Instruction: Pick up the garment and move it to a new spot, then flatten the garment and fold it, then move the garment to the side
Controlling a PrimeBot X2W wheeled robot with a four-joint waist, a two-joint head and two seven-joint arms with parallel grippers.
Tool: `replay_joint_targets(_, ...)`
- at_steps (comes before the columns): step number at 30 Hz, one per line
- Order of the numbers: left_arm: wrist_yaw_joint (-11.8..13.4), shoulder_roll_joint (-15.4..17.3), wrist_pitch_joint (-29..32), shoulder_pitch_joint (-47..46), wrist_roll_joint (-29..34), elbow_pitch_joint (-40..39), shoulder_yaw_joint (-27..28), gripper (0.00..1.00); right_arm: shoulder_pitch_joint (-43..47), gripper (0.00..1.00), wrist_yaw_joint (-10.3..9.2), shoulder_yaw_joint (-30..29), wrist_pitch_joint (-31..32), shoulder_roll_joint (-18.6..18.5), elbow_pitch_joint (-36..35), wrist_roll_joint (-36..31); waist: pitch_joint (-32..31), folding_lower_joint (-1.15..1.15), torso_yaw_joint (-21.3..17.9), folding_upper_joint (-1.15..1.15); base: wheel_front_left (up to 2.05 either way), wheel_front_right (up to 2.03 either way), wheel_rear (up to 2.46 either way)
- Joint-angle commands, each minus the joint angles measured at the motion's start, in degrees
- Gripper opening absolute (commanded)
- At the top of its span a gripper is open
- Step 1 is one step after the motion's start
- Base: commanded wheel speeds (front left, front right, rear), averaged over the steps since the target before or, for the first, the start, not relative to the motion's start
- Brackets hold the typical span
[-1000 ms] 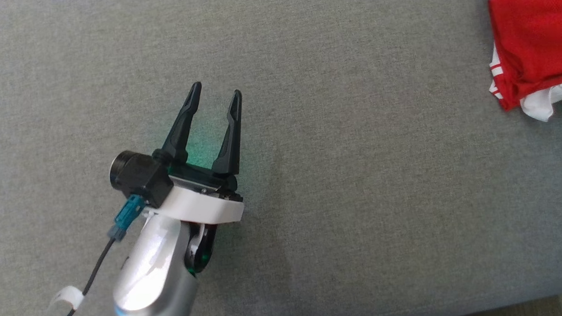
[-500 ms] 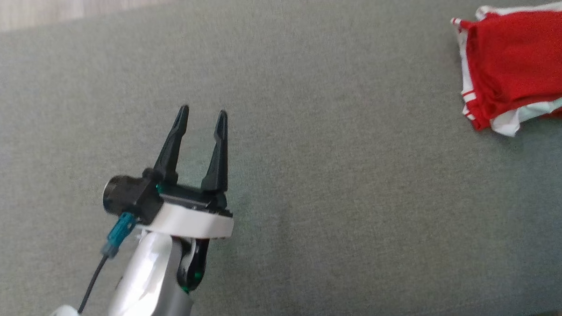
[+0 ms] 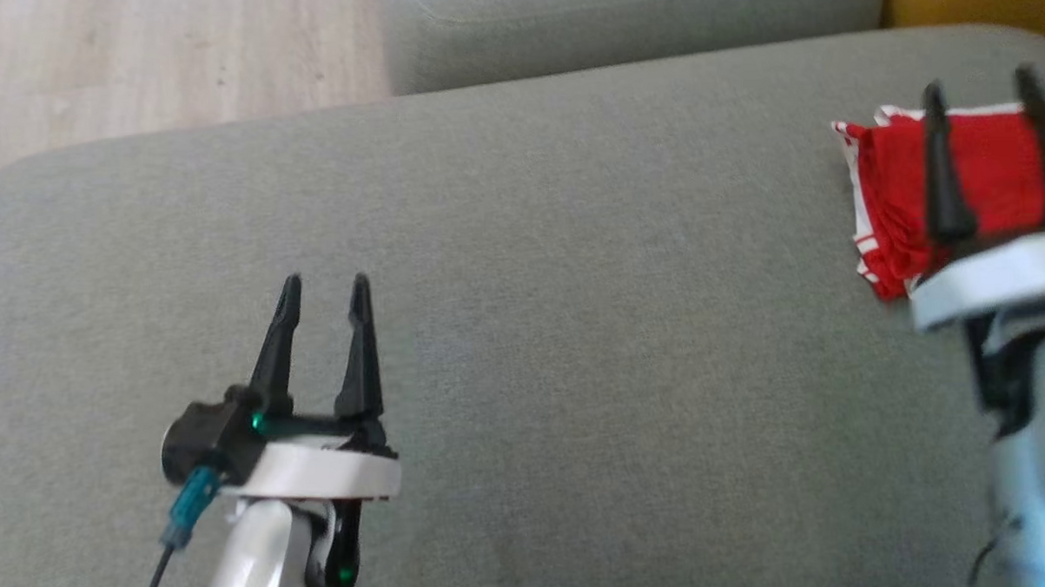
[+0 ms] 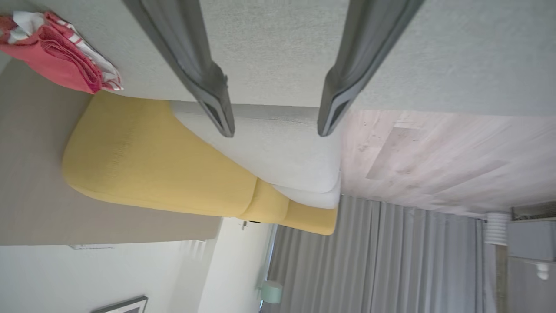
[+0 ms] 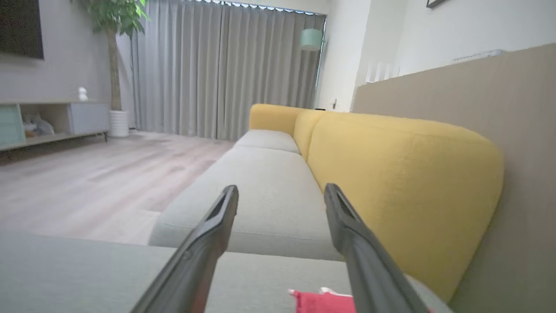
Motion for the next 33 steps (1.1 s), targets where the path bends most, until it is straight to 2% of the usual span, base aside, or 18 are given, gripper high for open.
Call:
replay_joint_targets(1, 0.45, 0.44, -0.29, -0.32, -0.95, -1.93, 2.35, 1.0, 0.92, 1.0, 0.19, 0.59, -2.31, 1.82, -2.36, 1.47, -0.94, 0.01, 1.03, 0.0, 0.0, 0.0, 0.0)
replay_joint_targets(6, 0.41, 0.44, -0.29, 1.73, -0.79, -1.86, 2.68, 1.0, 6.97, 1.0, 0.19, 0.85, -7.96, 5.98, -0.28, 4.09, -1.55, 0.01, 2.0, 0.0, 0.0, 0.0, 0.0)
replay_joint_targets(15, -0.17, 0.44, -0.29, 4.49, 0.11, -2.0, 3.55, 1.0, 14.76, 1.0, 0.19, 5.59, -14.18, 6.96, 6.48, 9.38, -2.33, 0.01, 2.16, 0.0, 0.0, 0.0, 0.0)
replay_joint_targets(24, 0.65, 0.44, -0.29, 6.09, -0.56, -3.37, 4.55, 1.0, 15.98, 1.0, 0.19, 7.24, -15.21, 6.97, 6.94, 9.46, -2.48, 0.01, 1.75, 0.0, 0.0, 0.0, 0.0)
replay_joint_targets(33, -0.01, 0.44, -0.29, 5.9, -4.25, -0.64, 4.13, 1.0, 16.23, 1.0, 0.19, 7.23, -15.23, 6.98, 6.03, 9.37, -2.88, 0.01, 1.62, 0.0, 0.0, 0.0, 0.0)
